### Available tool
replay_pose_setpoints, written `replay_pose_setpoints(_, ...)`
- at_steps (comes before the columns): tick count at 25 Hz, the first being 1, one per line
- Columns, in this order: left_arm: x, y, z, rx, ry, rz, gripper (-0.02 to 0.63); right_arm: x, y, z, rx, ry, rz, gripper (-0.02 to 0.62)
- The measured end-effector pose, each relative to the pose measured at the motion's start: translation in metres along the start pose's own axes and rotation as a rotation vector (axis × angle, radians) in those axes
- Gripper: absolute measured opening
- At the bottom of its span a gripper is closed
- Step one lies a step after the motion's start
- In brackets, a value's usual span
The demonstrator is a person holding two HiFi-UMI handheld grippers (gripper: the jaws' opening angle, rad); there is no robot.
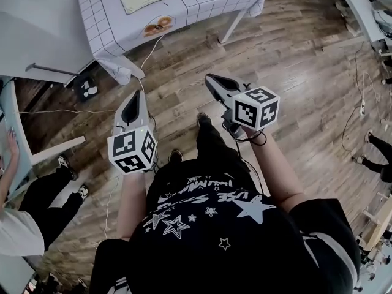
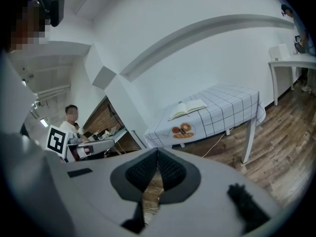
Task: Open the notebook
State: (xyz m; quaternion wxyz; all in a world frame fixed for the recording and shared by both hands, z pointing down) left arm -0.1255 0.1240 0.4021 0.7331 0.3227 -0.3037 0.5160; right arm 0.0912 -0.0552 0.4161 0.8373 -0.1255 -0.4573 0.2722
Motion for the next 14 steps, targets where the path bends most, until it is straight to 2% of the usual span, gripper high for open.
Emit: replay_pose_setpoints(14, 0.067, 0.040, -0.101, 0.067, -0.052, 0.023, 0.009, 0.061, 0.120, -0.010, 0.045, -0.026, -0.081, 0.017)
Point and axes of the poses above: the fingertips, and each gripper's own axes: z forward along the fingers, y to its left, x out of its underside, the point moved 10 cm from there along -z, backward along the fingers, and after that the axes turned 11 degrees about y, right-handed, at the moved point
